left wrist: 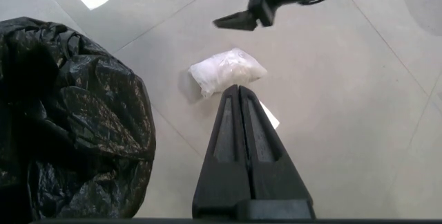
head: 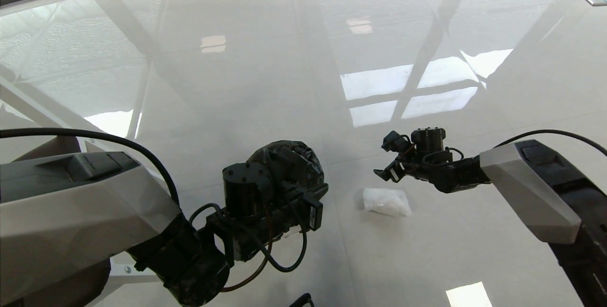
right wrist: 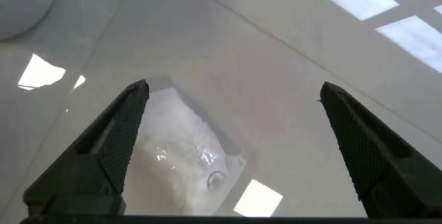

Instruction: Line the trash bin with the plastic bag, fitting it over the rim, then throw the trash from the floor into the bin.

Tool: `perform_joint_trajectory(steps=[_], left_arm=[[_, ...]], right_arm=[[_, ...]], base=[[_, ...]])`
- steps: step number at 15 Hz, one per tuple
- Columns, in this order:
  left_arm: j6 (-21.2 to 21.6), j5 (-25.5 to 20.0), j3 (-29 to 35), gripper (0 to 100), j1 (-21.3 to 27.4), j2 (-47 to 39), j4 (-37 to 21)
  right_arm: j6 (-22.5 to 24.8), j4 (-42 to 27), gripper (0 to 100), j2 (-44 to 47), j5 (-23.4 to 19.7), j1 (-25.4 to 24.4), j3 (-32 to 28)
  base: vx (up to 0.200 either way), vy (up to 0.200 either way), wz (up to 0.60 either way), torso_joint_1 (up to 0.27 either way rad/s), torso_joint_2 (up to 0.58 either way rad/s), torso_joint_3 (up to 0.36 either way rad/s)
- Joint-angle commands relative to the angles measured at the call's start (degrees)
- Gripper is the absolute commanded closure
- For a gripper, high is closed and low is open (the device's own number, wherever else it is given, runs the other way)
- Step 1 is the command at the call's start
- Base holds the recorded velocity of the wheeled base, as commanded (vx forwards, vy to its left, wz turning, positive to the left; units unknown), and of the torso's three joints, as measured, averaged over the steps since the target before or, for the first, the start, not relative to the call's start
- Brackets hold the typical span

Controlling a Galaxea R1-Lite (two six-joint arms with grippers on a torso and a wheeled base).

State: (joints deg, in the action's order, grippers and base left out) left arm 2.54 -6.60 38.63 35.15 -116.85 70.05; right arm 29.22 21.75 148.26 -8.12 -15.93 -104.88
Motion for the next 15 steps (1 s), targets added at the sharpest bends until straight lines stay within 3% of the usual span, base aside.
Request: perform_joint_trajectory(steps=[1, 15], left_arm=[[0.01, 0.0, -0.05, 100, 0.01, -0.14, 0.35], [0.1, 0.0, -0.05, 100, 0.36, -0.4, 0.88]], right_arm=[[-0.04, -1.01, 0, 4.32, -0.05, -0.06, -2.35], [-0.22, -2.76, 0, 14.69, -1.29, 0.99, -9.72]], base=[[0.0, 0.0, 0.0, 0.0, 0.0, 0.0], [0.0, 0.0, 0.0, 0.0, 0.0, 0.0]])
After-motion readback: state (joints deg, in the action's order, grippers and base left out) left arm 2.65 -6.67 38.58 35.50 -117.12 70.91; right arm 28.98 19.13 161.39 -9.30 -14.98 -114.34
